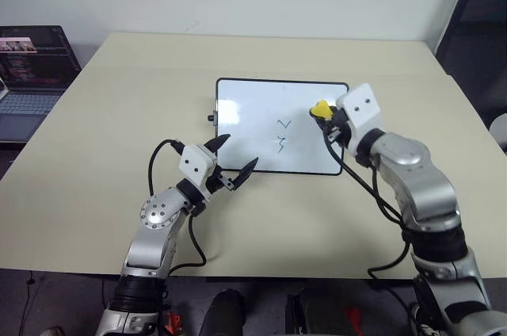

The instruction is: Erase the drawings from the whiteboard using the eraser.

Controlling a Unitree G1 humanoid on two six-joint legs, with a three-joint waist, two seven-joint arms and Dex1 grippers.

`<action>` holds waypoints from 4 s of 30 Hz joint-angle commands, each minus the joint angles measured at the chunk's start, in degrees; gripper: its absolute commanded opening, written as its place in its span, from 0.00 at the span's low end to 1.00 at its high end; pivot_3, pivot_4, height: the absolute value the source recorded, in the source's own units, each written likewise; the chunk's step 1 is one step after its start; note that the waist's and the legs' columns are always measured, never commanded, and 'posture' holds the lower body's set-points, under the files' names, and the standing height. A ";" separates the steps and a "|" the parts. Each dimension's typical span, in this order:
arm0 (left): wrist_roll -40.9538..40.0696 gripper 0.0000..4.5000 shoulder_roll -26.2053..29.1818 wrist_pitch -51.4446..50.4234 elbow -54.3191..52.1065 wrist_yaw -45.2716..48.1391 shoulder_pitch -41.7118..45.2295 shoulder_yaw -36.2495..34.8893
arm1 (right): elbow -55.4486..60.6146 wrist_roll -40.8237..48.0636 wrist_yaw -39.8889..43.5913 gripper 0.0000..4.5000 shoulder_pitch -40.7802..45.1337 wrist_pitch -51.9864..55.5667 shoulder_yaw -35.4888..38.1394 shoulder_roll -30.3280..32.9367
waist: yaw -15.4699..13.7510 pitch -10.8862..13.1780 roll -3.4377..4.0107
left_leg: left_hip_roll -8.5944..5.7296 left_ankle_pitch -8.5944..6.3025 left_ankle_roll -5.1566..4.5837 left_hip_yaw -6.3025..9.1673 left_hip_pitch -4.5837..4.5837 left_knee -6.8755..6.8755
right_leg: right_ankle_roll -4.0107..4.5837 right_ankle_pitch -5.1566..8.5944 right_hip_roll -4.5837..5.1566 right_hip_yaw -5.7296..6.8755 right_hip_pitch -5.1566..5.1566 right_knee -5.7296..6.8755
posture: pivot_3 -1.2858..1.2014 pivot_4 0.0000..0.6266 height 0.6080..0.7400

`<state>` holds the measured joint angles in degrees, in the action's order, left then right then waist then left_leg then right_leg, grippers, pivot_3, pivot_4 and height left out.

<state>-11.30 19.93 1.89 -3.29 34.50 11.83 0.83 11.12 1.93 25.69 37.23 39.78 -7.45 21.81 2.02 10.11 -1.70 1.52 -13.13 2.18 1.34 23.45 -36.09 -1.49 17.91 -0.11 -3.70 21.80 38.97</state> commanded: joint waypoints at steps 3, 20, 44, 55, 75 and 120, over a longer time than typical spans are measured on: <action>-0.06 1.00 -0.24 1.01 -1.02 -0.16 1.22 0.01 | -12.82 -2.89 2.93 0.24 8.43 -10.15 -5.27 -1.51 | 0.01 0.00 0.00 | 0.05 0.00 0.00 0.01 0.00 -0.01 | 0.01 0.00 0.06 -0.01 0.02 0.02 | 0.52 0.24 1.00; 0.13 1.00 0.27 -2.17 -7.27 -3.70 -1.97 -0.87 | -31.56 -7.21 11.33 0.24 16.50 -16.38 -11.82 -5.71 | 0.13 -0.01 0.00 | 0.06 0.00 0.00 -0.02 -0.07 -0.04 | 0.02 -0.02 0.18 0.01 0.00 0.14 | 0.52 0.24 1.00; 0.15 1.00 -0.50 -2.91 -7.44 -4.73 -1.45 0.15 | -33.35 -12.28 9.65 0.24 16.68 -14.16 -11.14 -2.18 | -0.32 -0.01 -0.01 | 0.02 0.00 0.00 0.08 -0.45 -0.13 | 0.02 -0.02 0.22 0.06 -0.48 0.14 | 0.52 0.24 1.00; 0.18 1.00 -0.79 -2.55 -6.82 -4.49 -0.93 0.54 | -32.81 -12.28 10.72 0.24 15.50 -14.27 -11.56 -0.18 | -0.35 -0.02 -0.02 | 0.03 0.03 -0.02 0.06 -0.53 -0.16 | 0.01 -0.03 0.19 0.03 -0.55 0.15 | 0.52 0.24 1.00; 0.19 1.00 -0.50 -2.51 -7.59 -4.65 -1.69 0.22 | -25.55 -13.15 13.39 0.24 9.96 -10.28 -13.11 -0.10 | -0.17 -0.03 -0.03 | 0.04 0.02 -0.02 0.04 -0.54 -0.15 | 0.01 -0.03 0.18 0.02 -0.55 0.13 | 0.52 0.24 1.00; 0.03 1.00 -0.15 -1.01 -6.95 -5.07 -3.15 -0.05 | -39.14 -13.65 9.59 0.24 19.30 -15.89 -13.52 -9.98 | 1.24 -0.04 -0.06 | 0.12 0.19 -0.22 -0.13 -0.60 -0.10 | -0.03 -0.36 0.07 -0.10 -0.47 0.08 | 0.52 0.24 1.00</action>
<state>-11.11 19.55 0.47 -7.06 29.53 8.55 1.67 -27.39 -10.57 35.53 56.64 23.44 -21.45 10.75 3.26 10.07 -1.76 1.63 -12.94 1.95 1.21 22.87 -36.18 -1.51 17.54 -0.03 -3.80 21.34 39.04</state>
